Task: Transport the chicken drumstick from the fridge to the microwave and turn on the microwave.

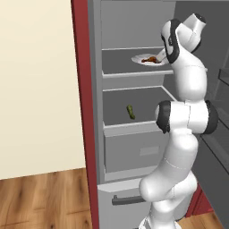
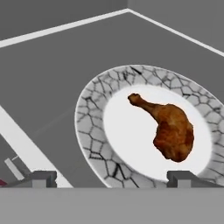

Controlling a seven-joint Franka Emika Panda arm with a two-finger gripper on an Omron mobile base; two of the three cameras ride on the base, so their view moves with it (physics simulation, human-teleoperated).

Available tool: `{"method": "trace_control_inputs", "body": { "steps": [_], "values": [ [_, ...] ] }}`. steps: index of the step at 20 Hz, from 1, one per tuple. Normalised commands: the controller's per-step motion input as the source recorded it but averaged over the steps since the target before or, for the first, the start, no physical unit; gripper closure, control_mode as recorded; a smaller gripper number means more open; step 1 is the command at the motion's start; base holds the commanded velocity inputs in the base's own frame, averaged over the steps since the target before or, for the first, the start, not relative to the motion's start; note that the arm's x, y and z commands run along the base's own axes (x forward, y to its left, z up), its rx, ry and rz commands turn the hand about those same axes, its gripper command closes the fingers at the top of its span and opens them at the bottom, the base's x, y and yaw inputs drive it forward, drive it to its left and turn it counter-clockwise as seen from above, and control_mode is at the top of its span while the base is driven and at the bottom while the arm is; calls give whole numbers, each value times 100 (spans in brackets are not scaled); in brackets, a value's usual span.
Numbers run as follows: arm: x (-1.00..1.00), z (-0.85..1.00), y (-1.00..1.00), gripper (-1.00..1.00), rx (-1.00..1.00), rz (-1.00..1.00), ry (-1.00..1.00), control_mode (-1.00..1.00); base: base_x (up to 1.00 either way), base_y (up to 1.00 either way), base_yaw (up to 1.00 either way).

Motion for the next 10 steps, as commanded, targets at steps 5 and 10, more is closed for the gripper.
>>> {"method": "trace_control_inputs", "body": {
  "steps": [5, 10],
  "values": [
    [24, -8, 0, -100, 0, 0, 9, -100, 0, 0, 0],
    [29, -5, -1, -100, 0, 1, 8, -100, 0, 0, 0]
  ]
}}
